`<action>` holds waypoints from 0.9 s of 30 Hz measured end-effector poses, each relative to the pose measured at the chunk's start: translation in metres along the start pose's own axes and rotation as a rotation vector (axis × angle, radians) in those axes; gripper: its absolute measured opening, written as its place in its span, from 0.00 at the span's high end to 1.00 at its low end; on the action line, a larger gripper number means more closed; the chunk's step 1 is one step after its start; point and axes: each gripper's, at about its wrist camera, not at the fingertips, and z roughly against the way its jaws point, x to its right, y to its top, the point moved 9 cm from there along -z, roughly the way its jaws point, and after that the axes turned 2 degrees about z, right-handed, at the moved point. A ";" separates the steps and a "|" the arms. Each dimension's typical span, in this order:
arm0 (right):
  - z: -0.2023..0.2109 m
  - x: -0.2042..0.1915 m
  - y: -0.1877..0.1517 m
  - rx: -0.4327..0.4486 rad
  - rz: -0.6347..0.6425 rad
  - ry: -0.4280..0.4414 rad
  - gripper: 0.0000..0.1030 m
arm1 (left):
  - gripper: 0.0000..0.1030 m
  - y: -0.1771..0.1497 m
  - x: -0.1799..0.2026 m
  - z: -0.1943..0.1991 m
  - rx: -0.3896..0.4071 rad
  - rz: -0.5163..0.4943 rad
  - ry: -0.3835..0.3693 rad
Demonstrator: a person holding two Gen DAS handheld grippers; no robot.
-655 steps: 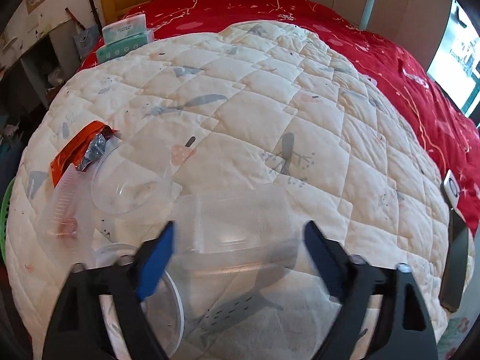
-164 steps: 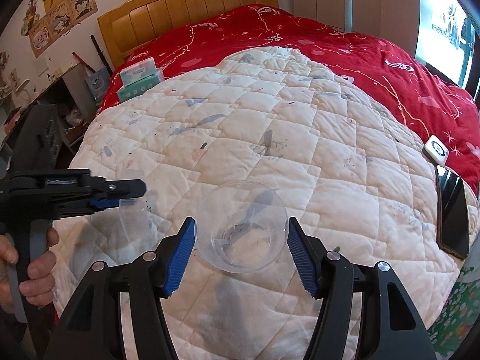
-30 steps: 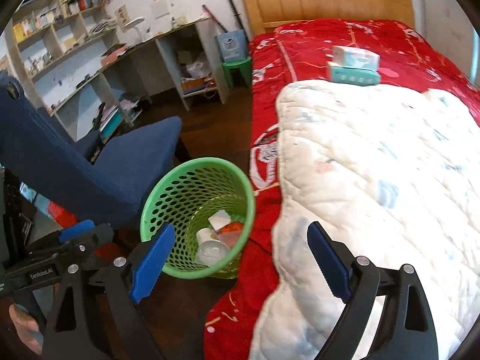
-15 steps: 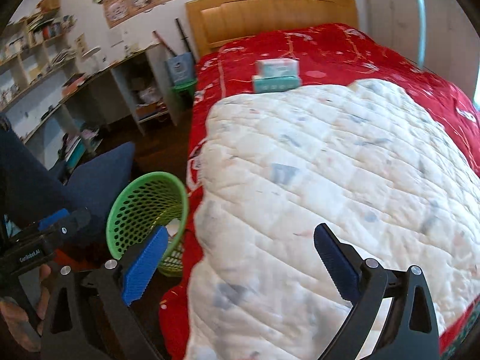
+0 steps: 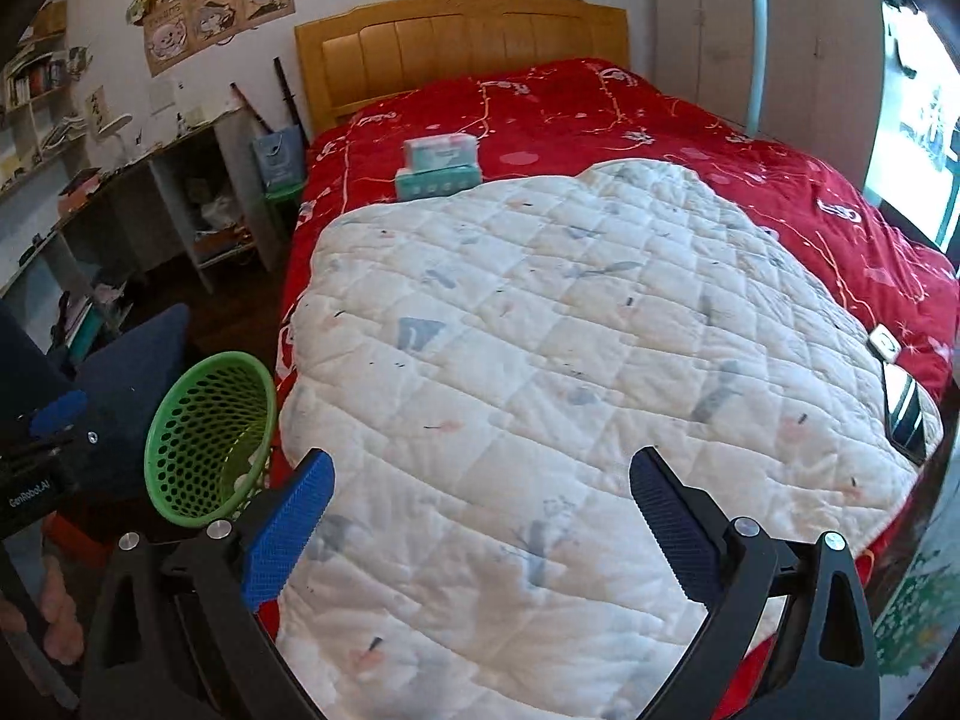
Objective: Collect trash
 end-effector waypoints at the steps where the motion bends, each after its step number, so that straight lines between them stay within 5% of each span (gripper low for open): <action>1: 0.002 0.003 -0.001 0.005 -0.002 -0.001 0.07 | 0.05 0.000 0.004 0.001 0.005 -0.013 0.004; 27: 0.036 0.019 -0.003 0.068 -0.022 -0.024 0.07 | 0.05 0.003 0.032 0.024 0.036 -0.056 0.011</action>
